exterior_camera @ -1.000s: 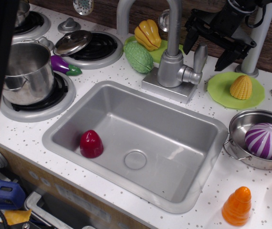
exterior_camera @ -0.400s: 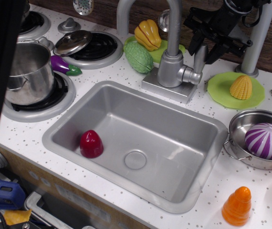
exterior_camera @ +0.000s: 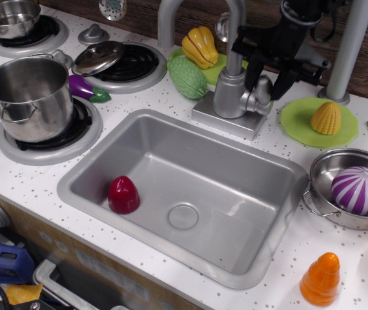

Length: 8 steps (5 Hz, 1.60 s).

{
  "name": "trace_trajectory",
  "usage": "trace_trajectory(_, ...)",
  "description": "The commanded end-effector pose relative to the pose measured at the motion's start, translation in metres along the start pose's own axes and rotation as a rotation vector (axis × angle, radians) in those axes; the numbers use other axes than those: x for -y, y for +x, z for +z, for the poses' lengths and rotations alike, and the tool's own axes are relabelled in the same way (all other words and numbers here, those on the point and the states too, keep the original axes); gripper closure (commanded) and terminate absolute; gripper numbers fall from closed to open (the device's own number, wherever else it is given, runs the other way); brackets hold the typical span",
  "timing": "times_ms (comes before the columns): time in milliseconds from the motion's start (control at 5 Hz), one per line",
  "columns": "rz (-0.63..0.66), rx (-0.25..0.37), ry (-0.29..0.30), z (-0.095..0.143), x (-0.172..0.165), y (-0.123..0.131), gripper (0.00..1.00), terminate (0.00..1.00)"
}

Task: Turn lever vertical to front

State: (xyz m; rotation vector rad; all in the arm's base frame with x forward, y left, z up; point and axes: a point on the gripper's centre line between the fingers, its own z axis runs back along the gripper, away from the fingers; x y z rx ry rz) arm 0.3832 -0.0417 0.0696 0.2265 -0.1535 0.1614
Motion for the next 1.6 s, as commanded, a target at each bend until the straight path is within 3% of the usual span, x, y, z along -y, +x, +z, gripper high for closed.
trace_trajectory(0, 0.012, 0.061, -0.049, 0.014, -0.008, -0.008, 1.00, 0.00)
trace_trajectory(400, -0.009, 0.098, -0.093, -0.020, 0.000, -0.011, 1.00, 0.00)
trace_trajectory(600, -0.032, 0.086, -0.104, -0.027, -0.001, -0.008, 1.00, 0.00)
trace_trajectory(800, -0.047, 0.045, -0.088, -0.015, -0.004, -0.004, 0.00, 0.00)
trace_trajectory(1000, -0.054, -0.030, -0.045, 0.003, -0.005, -0.009, 0.00, 0.00)
trace_trajectory(1200, -0.046, -0.061, -0.015, 0.022, -0.013, -0.016, 0.00, 0.00)
trace_trajectory(1400, -0.034, -0.081, 0.006, 0.041, -0.015, -0.025, 0.00, 1.00)
